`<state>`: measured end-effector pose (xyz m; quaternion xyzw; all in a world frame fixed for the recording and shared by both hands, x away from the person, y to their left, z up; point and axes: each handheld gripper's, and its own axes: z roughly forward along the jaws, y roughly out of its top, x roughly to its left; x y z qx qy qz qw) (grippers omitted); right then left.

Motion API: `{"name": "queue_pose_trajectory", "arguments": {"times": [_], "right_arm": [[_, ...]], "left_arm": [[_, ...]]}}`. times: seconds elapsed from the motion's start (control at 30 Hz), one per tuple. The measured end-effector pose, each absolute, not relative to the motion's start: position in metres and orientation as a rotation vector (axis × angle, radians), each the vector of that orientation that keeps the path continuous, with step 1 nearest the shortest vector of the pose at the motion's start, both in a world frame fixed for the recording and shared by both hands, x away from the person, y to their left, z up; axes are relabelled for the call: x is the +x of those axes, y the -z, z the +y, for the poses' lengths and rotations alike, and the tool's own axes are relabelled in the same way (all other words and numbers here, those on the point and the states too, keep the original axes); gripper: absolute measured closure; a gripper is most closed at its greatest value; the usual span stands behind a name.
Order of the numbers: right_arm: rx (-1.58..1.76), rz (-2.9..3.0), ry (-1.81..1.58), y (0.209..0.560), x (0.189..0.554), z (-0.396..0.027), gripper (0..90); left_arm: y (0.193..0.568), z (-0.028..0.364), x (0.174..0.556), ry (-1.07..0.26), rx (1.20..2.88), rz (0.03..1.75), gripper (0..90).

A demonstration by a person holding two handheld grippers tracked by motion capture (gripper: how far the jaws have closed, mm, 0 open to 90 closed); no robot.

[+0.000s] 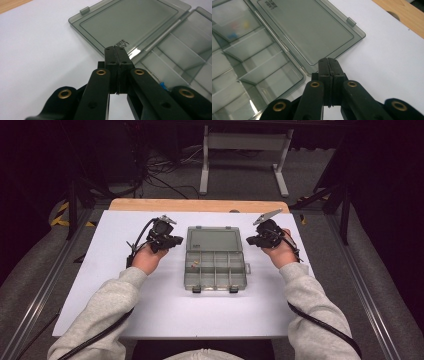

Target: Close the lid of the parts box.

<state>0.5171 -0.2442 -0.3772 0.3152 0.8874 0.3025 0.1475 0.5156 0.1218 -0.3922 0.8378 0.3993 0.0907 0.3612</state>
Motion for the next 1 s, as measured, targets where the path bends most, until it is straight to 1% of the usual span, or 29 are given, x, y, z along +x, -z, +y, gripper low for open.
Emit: {"name": "queue_pose_trajectory", "arguments": {"times": [0.47, 1.0], "right_arm": [[0.934, 2.603, -0.826, 0.398, 0.54, -0.244, 90.0], [0.941, 2.648, -0.792, 0.419, 0.548, -0.242, 90.0]], "left_arm": [[0.408, 0.12, 0.536, -0.203, 2.169, 1.084, 89.6], [0.433, 0.116, 0.544, -0.141, 2.214, 1.106, 89.6]]}}
